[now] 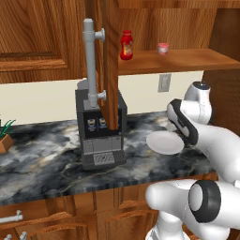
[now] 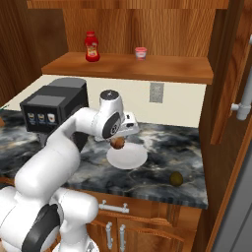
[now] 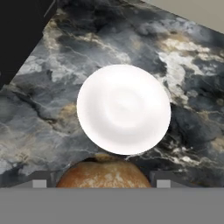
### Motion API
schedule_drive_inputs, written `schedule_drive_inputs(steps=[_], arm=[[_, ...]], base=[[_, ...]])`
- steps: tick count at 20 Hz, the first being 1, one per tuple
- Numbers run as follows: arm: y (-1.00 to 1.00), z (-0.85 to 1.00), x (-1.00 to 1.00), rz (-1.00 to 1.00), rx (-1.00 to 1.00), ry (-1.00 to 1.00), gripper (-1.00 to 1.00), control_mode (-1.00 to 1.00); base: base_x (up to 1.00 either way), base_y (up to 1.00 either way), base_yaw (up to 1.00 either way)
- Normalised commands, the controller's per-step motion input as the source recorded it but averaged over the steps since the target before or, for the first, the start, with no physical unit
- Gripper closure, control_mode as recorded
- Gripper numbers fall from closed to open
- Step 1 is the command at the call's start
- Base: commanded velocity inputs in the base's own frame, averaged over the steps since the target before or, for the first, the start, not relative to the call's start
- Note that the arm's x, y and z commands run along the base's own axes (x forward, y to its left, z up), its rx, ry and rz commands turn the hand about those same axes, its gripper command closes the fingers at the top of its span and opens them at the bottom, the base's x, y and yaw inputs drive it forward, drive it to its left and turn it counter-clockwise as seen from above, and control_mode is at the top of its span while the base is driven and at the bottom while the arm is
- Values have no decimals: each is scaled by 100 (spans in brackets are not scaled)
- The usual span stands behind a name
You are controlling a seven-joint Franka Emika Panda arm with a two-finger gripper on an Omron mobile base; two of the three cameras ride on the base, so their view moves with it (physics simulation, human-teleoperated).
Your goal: Pick the avocado and bread from the counter and place them on the plate. Then pick the jam from the cabinet and place it next to the plate. Lastly close the cabinet door.
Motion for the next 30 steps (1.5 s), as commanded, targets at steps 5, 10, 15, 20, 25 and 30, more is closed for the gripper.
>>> schedule_drive_inputs(steps=[5, 10, 15, 20, 25, 30], arm=[[25, -5, 17, 0, 0, 0, 100, -100], [0, -14, 23, 1, 0, 0, 100, -100], [0, -13, 17, 1, 0, 0, 100, -100], [0, -18, 1, 4, 0, 0, 100, -100], [0, -24, 0, 5, 0, 0, 100, -100], [0, -22, 5, 2, 0, 0, 100, -100]], base=[[0, 0, 0], [0, 0, 0], [0, 0, 0], [0, 0, 0], [0, 0, 0], [0, 0, 0]])
